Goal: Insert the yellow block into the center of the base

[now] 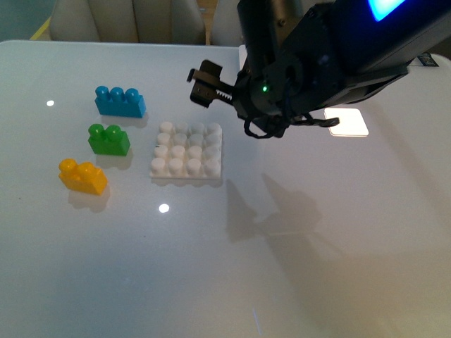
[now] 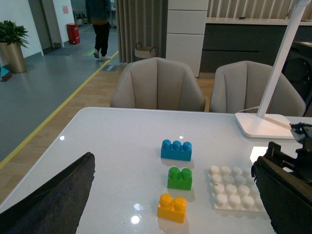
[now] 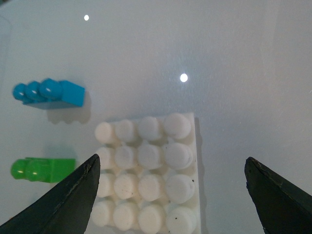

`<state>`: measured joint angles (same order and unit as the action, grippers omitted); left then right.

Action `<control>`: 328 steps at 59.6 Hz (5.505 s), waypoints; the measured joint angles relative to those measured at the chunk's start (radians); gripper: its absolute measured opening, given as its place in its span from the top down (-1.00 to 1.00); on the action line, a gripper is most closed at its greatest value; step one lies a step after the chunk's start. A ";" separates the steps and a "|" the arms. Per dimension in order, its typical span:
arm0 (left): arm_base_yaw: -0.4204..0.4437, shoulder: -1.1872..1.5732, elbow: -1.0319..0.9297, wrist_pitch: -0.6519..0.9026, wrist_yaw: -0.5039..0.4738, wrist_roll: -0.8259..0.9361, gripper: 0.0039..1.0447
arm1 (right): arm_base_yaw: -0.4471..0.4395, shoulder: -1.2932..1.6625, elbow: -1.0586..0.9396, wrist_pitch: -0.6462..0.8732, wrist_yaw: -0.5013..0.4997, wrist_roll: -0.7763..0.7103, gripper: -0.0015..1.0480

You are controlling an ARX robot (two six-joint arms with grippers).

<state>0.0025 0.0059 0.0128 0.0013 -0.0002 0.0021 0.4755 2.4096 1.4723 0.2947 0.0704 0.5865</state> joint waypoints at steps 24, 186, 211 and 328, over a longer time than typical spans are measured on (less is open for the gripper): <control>0.000 0.000 0.000 0.000 0.000 0.000 -0.86 | -0.090 -0.584 -0.602 0.292 0.005 -0.061 -0.83; 0.000 0.000 0.000 0.000 0.000 0.000 -0.86 | -0.473 -2.403 -1.459 -0.293 -0.069 -0.581 0.97; 0.000 0.000 0.000 0.000 0.000 0.000 -0.86 | -0.473 -2.404 -1.459 -0.293 -0.069 -0.583 -0.63; -0.107 2.100 0.665 0.683 0.011 0.079 -0.86 | -0.473 -2.404 -1.459 -0.293 -0.068 -0.583 -0.83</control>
<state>-0.1043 2.1056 0.6781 0.6846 0.0113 0.0811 0.0025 0.0051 0.0135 0.0013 0.0021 0.0040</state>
